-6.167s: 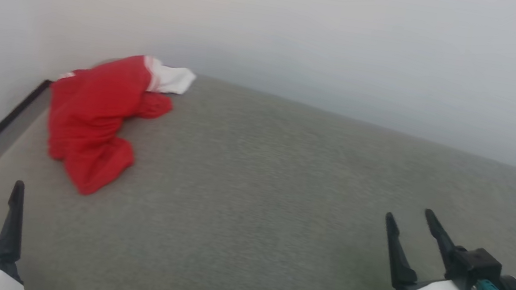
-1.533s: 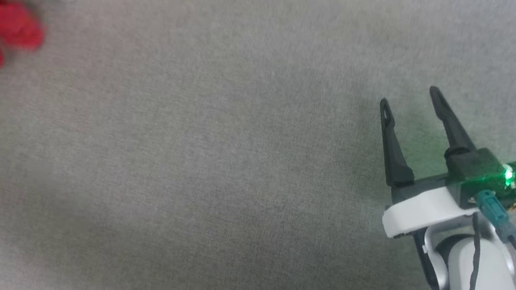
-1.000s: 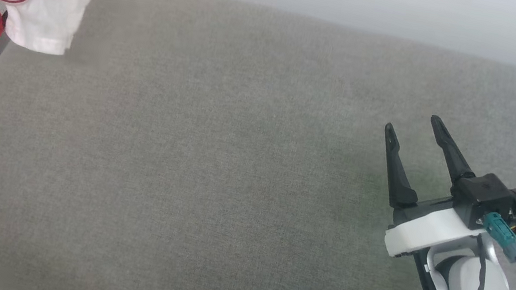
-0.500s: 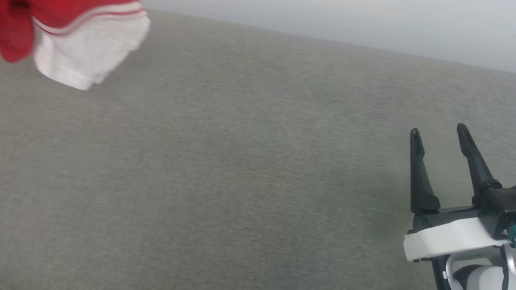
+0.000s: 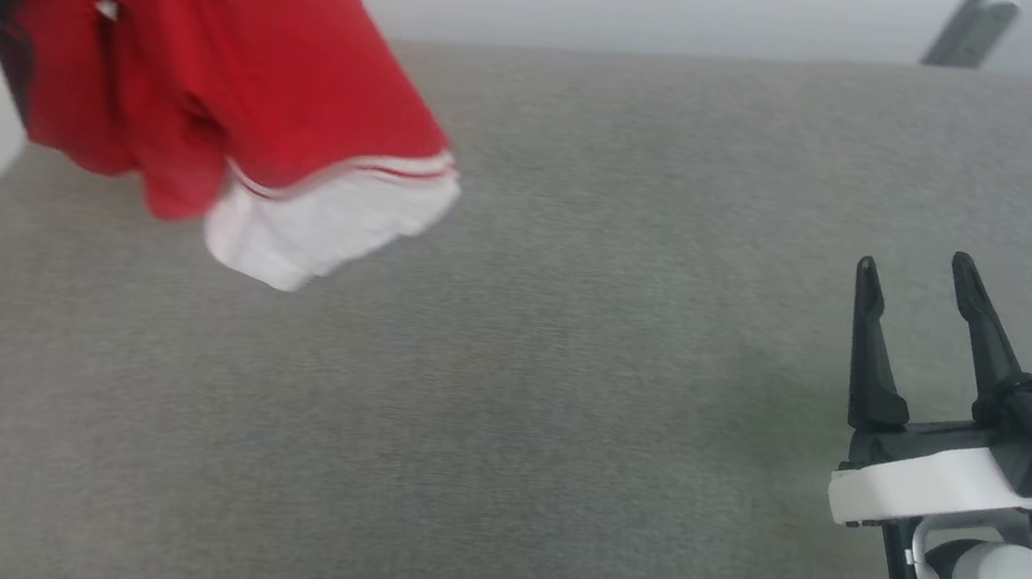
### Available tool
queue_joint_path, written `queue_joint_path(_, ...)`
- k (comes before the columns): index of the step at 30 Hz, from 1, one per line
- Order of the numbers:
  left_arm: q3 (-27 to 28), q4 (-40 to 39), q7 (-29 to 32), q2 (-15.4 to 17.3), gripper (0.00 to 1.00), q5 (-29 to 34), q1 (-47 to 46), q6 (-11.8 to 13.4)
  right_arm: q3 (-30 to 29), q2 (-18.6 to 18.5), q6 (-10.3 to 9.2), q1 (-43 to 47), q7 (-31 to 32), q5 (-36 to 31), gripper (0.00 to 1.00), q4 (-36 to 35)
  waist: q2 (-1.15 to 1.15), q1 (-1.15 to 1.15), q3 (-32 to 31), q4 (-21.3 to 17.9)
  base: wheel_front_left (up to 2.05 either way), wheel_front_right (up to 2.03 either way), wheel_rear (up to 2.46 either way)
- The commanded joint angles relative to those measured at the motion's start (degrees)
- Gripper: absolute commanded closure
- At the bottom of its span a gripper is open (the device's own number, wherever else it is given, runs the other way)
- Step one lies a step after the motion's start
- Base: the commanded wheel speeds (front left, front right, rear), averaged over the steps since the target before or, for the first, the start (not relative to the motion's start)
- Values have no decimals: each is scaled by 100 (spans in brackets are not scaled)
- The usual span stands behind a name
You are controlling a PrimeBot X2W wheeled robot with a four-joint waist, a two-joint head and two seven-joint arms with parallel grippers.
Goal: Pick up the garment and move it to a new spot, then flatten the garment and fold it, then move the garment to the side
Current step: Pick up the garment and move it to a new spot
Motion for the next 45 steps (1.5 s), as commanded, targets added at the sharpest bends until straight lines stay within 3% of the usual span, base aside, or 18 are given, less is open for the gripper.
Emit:
queue_joint_path(1,-67,-209,75,-83,100,100,86,84,-28,46,-4,68,-51,-52,0,-22,0,0,137,-267,0,0,0)
queue_joint_path(9,-424,-419,226,-408,100,90,398,220,1,78,-4,107,-154,3,0,56,0,0,323,-580,0,0,0)
queue_joint_path(17,-917,305,248,-784,100,-138,1072,161,189,78,-4,131,-275,291,0,247,0,0,514,-768,0,0,0)
queue_joint_path(34,-1558,2975,336,-1973,100,-452,1685,-619,401,75,-4,-56,-332,381,0,419,0,0,701,-740,0,0,0)
queue_joint_path(36,-1593,3202,312,-2078,96,-411,1625,-725,419,76,-4,-96,-333,371,0,424,0,0,695,-708,0,0,0)
queue_joint_path(37,-1583,3291,285,-2118,85,-424,1604,-785,427,75,-4,-104,-333,363,0,426,0,0,686,-690,0,0,0)
queue_joint_path(38,-1558,3359,240,-2154,65,-421,1571,-833,427,75,-4,-97,-333,354,0,427,0,0,667,-667,0,0,0)
queue_joint_path(40,-1512,3449,129,-2210,17,-412,1513,-923,412,74,-4,-79,-331,344,0,449,0,0,609,-613,0,0,0)
queue_joint_path(41,-1487,3467,65,-2232,0,-411,1490,-966,403,74,-4,-68,-332,343,0,458,0,0,572,-581,0,0,0)
queue_joint_path(45,-1371,3451,-247,-2266,0,-437,1484,-1063,382,75,-4,-7,-331,290,0,514,0,0,384,-451,0,0,0)
